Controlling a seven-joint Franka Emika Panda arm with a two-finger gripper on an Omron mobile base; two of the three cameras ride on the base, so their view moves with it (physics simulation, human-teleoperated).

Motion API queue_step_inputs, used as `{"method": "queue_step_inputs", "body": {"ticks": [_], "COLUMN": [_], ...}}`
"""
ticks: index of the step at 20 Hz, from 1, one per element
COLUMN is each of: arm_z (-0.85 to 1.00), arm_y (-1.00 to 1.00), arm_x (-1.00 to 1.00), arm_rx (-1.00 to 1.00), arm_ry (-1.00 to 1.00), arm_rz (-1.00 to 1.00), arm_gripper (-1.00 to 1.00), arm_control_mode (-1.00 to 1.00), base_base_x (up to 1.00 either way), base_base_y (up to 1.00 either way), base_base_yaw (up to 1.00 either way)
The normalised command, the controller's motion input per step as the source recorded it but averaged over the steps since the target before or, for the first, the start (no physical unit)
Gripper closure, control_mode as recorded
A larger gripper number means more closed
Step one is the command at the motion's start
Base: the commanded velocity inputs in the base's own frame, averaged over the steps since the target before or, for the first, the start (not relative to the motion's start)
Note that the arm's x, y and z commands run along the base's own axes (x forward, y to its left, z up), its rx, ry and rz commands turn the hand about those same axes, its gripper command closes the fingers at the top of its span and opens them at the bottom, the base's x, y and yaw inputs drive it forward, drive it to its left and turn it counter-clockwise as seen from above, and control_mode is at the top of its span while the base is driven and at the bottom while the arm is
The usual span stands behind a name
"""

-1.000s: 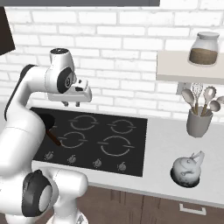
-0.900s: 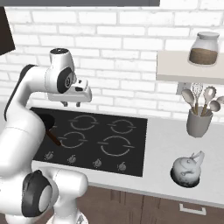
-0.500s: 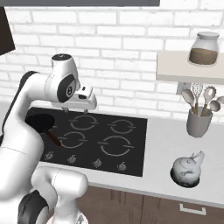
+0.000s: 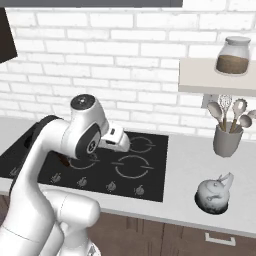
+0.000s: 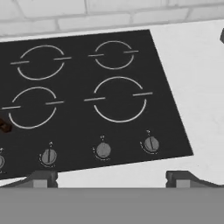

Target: Pick the kettle from the counter and place it on a stove burner. Then turn the burner on.

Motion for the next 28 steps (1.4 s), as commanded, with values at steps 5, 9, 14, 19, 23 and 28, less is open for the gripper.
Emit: {"method": "queue_step_inputs", "body": {"ticks": [5,9,14,19,23,28], "arm_z": [-0.19,-0.08,-0.01,-0.10,-0.07,-0.01], "arm_y": [-0.81,-0.78,-0.95,-1.00,-0.78,-0.54], "arm_x": [-0.17,-0.05,-0.01,-0.05,-0.14,-0.36], "arm_rx": [0.01,0.00,0.00,0.00,0.04,0.14], "arm_ry": [-0.13,-0.08,-0.02,0.00,-0.01,0.00], "arm_rz": [-0.25,-0.25,-0.27,-0.34,-0.26,-0.13], "arm_gripper": [-1.00,-1.00,-1.00,-1.00,-1.00,-1.00], "arm_control_mode": [-1.00,-1.00,-1.00,-1.00,-1.00,-1.00], "base_base_x": [0.00,0.00,0.00,0.00,0.00,0.00], "base_base_y": [0.00,0.00,0.00,0.00,0.00,0.00], "base_base_yaw": [0.00,0.00,0.00,0.00,0.00,0.00]}}
